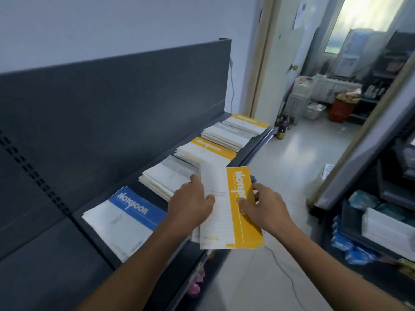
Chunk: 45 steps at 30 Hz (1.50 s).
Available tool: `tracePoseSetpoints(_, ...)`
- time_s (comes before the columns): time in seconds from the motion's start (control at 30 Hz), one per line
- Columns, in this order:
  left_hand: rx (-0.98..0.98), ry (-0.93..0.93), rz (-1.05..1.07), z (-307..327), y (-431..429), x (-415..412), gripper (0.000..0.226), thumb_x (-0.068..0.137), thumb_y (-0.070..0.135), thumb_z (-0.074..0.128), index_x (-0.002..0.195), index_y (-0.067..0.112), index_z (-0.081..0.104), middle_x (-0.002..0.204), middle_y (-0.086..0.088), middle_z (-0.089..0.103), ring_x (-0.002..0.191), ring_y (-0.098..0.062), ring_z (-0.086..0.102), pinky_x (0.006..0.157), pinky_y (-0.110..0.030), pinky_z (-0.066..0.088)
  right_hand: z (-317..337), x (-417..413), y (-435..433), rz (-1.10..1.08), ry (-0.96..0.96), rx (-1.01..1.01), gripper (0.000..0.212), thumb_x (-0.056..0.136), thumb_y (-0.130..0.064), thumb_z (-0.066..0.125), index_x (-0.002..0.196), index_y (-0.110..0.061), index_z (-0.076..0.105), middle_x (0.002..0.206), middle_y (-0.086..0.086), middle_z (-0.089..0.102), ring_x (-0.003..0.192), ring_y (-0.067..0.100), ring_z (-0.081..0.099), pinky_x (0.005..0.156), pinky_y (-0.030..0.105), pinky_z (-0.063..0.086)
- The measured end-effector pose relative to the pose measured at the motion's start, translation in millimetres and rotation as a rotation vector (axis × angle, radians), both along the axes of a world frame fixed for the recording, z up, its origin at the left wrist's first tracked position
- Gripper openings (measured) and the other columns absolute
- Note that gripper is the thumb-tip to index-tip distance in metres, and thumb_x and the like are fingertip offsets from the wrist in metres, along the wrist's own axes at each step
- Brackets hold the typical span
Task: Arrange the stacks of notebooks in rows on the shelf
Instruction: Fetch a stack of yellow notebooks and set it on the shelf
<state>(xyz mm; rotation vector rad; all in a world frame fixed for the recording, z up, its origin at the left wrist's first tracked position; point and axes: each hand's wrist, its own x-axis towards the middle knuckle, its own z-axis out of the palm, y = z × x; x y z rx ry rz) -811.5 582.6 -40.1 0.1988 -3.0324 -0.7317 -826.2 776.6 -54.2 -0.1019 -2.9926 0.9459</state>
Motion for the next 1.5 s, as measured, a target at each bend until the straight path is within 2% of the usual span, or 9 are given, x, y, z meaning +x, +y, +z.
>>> tracePoseSetpoints(0.23,0.001,0.040,0.006,4,111,-70,0.044,0.092,0.047,0.059,0.122,0.019,0.042,0.114,-0.004,0.064,0.096,-0.025,0.060,0.070,-0.035,0.042,1,-70,111,0.007,0.014,-0.038,0.042,0.089,-0.049,0.062,0.125,-0.028,0.057,0.114,-0.003,0.068,0.092,0.020,0.062,0.074,0.034,0.051)
tracePoseSetpoints(0.4,-0.007,0.035,-0.003,5,164,-116,0.047,0.091,0.048,0.058,0.124,0.019,0.041,0.114,-0.005,0.063,0.100,-0.027,0.062,0.074,-0.038,0.050,1,-114,166,-0.004,-0.020,-0.025,0.034,0.087,-0.051,0.060,0.115,-0.032,0.059,0.110,-0.004,0.069,0.096,0.023,0.065,0.080,0.039,0.055)
tracePoseSetpoints(0.57,0.005,0.045,-0.009,7,200,-173,0.046,0.090,0.047,0.060,0.123,0.019,0.043,0.113,-0.004,0.064,0.099,-0.027,0.063,0.077,-0.041,0.054,-3,-176,202,-0.018,-0.011,-0.028,0.042,0.088,-0.053,0.060,0.125,-0.033,0.058,0.112,-0.005,0.069,0.096,0.022,0.066,0.076,0.036,0.055)
tracePoseSetpoints(0.8,0.020,0.069,0.011,-2,227,-277,0.047,0.092,0.044,0.059,0.126,0.017,0.043,0.116,-0.005,0.065,0.103,-0.026,0.062,0.081,-0.041,0.053,-8,-279,228,-0.008,0.039,-0.025,0.036,0.088,-0.050,0.062,0.121,-0.035,0.060,0.098,-0.011,0.067,0.081,0.014,0.058,0.068,0.030,0.047)
tracePoseSetpoints(0.97,0.028,0.090,0.070,-7,243,-345,0.044,0.092,0.044,0.060,0.123,0.018,0.044,0.115,-0.006,0.063,0.102,-0.030,0.061,0.075,-0.037,0.046,-7,-352,239,0.013,0.045,-0.004,0.034,0.089,-0.049,0.062,0.120,-0.035,0.059,0.091,-0.014,0.061,0.077,0.012,0.055,0.063,0.027,0.043)
tracePoseSetpoints(1.1,0.015,0.084,0.134,-11,242,-375,0.043,0.092,0.042,0.058,0.123,0.016,0.045,0.113,-0.006,0.063,0.101,-0.029,0.061,0.071,-0.036,0.045,-8,-390,235,0.076,0.034,0.008,0.036,0.090,-0.045,0.061,0.123,-0.033,0.060,0.086,-0.016,0.060,0.081,0.014,0.062,0.068,0.030,0.051)
tracePoseSetpoints(1.27,0.017,0.063,0.204,-15,236,-399,0.041,0.093,0.041,0.057,0.122,0.016,0.043,0.112,-0.005,0.064,0.098,-0.028,0.061,0.077,-0.040,0.051,-11,-436,224,0.146,0.046,0.001,0.045,0.089,-0.045,0.059,0.132,-0.035,0.055,0.111,-0.007,0.070,0.095,0.020,0.065,0.080,0.038,0.055)
tracePoseSetpoints(1.4,0.075,0.043,0.296,-23,232,-415,0.046,0.095,0.039,0.057,0.131,0.015,0.040,0.111,-0.006,0.064,0.096,-0.028,0.062,0.074,-0.039,0.052,-16,-470,212,0.195,0.059,-0.014,0.041,0.088,-0.046,0.060,0.127,-0.036,0.056,0.109,-0.008,0.069,0.094,0.020,0.066,0.083,0.043,0.057)
tracePoseSetpoints(1.5,0.118,0.039,0.359,-28,227,-431,0.040,0.095,0.039,0.059,0.124,0.017,0.042,0.102,-0.002,0.062,0.088,-0.023,0.061,0.071,-0.037,0.053,-20,-505,201,0.239,0.048,-0.009,0.034,0.085,-0.045,0.062,0.117,-0.033,0.060,0.107,-0.008,0.070,0.095,0.021,0.065,0.081,0.039,0.055)
